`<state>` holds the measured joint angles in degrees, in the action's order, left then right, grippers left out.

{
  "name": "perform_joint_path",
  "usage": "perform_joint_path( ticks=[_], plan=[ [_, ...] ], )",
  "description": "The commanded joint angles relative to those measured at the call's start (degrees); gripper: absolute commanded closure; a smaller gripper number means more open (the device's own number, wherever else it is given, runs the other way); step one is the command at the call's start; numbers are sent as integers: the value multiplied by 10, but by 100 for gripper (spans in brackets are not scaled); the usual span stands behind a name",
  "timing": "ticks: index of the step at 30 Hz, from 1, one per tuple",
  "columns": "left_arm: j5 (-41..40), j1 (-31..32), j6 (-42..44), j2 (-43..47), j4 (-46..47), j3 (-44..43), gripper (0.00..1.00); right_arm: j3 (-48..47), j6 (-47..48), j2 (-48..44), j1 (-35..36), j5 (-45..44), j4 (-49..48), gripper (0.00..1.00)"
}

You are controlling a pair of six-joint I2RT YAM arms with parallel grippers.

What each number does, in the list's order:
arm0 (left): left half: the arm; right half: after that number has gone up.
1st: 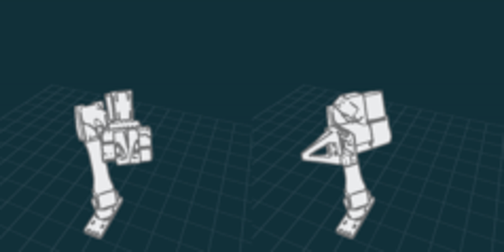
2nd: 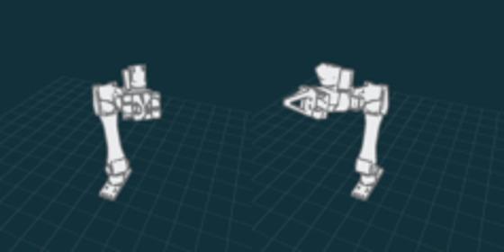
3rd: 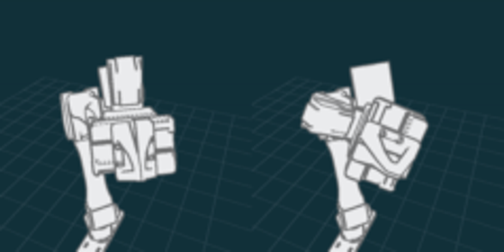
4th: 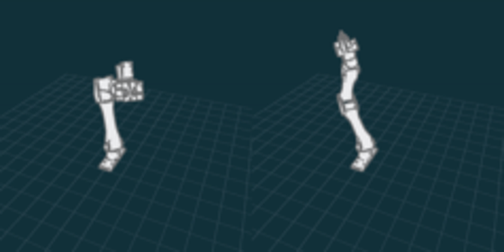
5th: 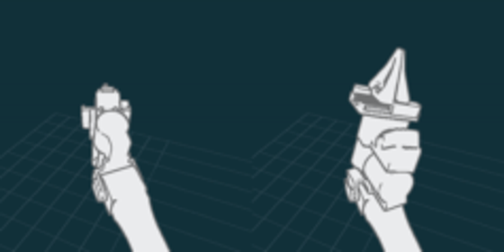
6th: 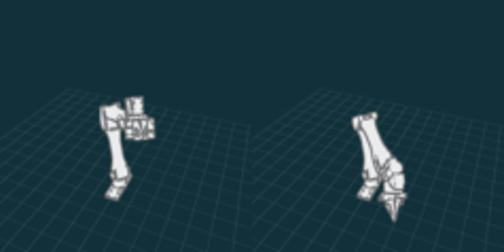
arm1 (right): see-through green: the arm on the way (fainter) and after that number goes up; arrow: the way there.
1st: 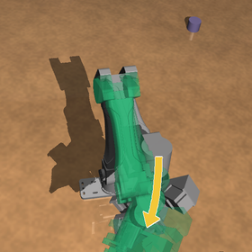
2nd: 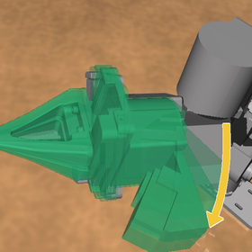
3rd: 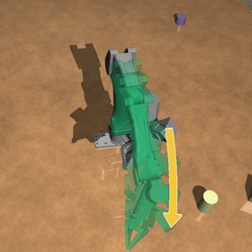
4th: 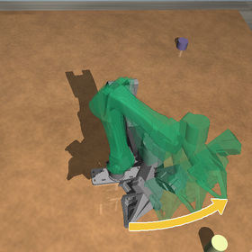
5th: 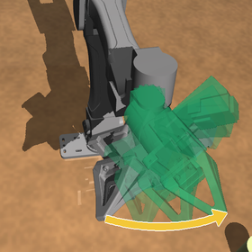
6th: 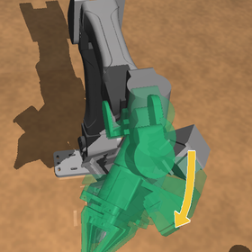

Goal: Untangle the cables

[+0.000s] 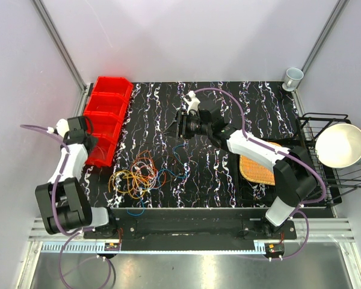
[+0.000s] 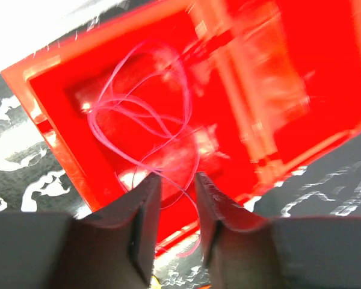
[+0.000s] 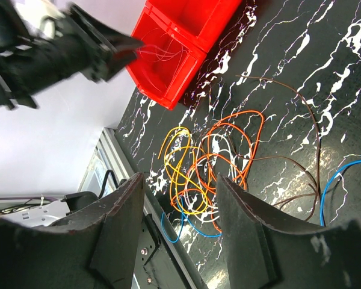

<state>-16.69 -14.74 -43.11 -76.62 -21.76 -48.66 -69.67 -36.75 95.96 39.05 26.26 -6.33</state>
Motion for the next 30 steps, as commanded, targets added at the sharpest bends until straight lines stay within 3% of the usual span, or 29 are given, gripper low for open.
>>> perform_joint_path(
  ticks=[1,8,14,21,25,30],
  plan=[
    [-11,-3,4,41,-17,-57,51,-6,-1,-1,-4,10,-29,43],
    [-25,-3,15,85,-64,-92,21,-12,1,-8,-3,5,-13,43],
    [-10,-3,34,147,-91,-104,9,-13,0,-24,-4,-3,3,43],
    [50,28,83,182,-106,-78,2,-14,2,-49,-3,-24,33,43],
    [14,128,101,178,-134,-68,2,1,-3,-66,-3,-27,52,43],
    [-40,241,53,175,-176,-28,7,46,-4,-106,-4,-45,59,43]
  ],
)
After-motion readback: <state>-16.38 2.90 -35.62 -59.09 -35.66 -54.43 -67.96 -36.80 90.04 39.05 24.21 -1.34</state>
